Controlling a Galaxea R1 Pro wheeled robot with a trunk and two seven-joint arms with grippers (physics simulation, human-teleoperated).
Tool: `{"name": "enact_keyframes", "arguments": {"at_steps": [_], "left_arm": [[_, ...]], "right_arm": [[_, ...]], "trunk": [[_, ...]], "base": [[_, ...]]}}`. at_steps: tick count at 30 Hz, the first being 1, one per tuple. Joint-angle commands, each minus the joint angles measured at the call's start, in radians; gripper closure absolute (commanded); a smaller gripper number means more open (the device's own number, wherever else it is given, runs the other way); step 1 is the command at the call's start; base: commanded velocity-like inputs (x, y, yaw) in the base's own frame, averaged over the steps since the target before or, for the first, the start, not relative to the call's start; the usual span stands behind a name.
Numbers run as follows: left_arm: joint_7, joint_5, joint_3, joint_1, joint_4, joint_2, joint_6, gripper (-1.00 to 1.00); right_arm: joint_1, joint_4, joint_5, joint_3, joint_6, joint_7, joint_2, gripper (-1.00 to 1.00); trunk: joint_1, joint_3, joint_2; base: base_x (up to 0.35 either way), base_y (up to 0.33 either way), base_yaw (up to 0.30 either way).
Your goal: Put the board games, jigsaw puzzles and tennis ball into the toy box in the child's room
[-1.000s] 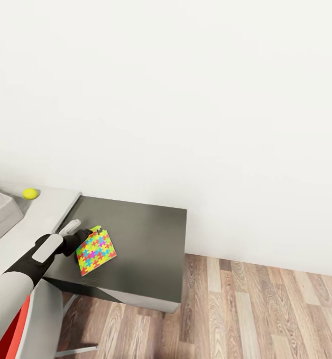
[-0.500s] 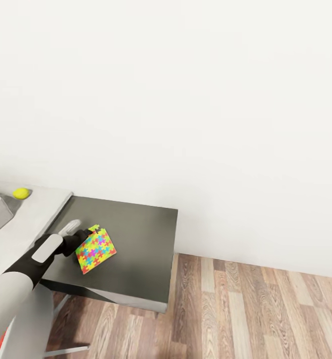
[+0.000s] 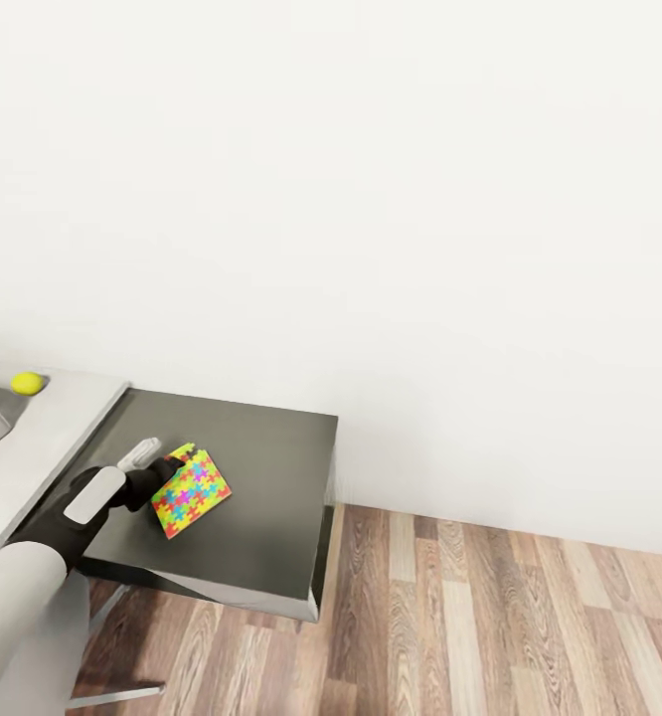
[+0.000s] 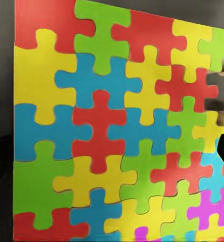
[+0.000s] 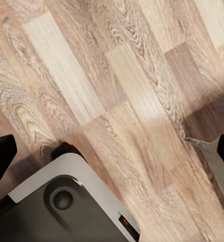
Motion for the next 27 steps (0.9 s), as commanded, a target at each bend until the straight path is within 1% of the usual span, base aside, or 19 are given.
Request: {"name": "enact_keyframes", "arguments": {"at_steps": [1, 5, 9, 18, 22, 27], "left_arm": [[0.009, 0.033, -0.008, 0.001, 0.064, -0.002, -0.002, -1.00], [0.009, 0.033, -0.008, 0.001, 0.064, -0.002, -0.002, -1.00], [0.009, 0.033, -0.008, 0.001, 0.064, -0.002, -0.002, -1.00], [0.008, 0.033, -0.006, 0.001, 0.064, -0.002, -0.001, -1.00], [0.008, 0.033, -0.007, 0.001, 0.064, -0.002, 0.000, -1.00], [0.008, 0.033, -0.008, 0.001, 0.064, -0.002, 0.000, -1.00]], "right_arm": [[0.000, -0.003, -0.008, 0.001, 0.005, -0.005, 0.000, -1.00], [0.000, -0.003, -0.008, 0.001, 0.005, -0.005, 0.000, -1.00], [0.000, -0.003, -0.008, 0.001, 0.005, -0.004, 0.000, -1.00], [0.000, -0.003, -0.008, 0.001, 0.005, -0.004, 0.000, -1.00], [0.000, -0.003, -0.008, 0.001, 0.005, -0.004, 0.000, -1.00], [0.000, -0.003, -0.008, 0.001, 0.005, -0.004, 0.000, -1.00]], "trunk": [[0.001, -0.002, -0.001], [0.001, -0.002, -0.001], [0.001, 0.001, -0.001], [0.001, 0.004, -0.001], [0.001, 0.007, -0.001], [0.001, 0.008, -0.001]], "base": [[-0.001, -0.100, 0.000], [0.000, -0.087, -0.013], [0.000, -0.182, -0.157], [0.000, -0.025, -0.070], [0.000, -0.182, -0.156], [0.000, -0.069, -0.033]]}}
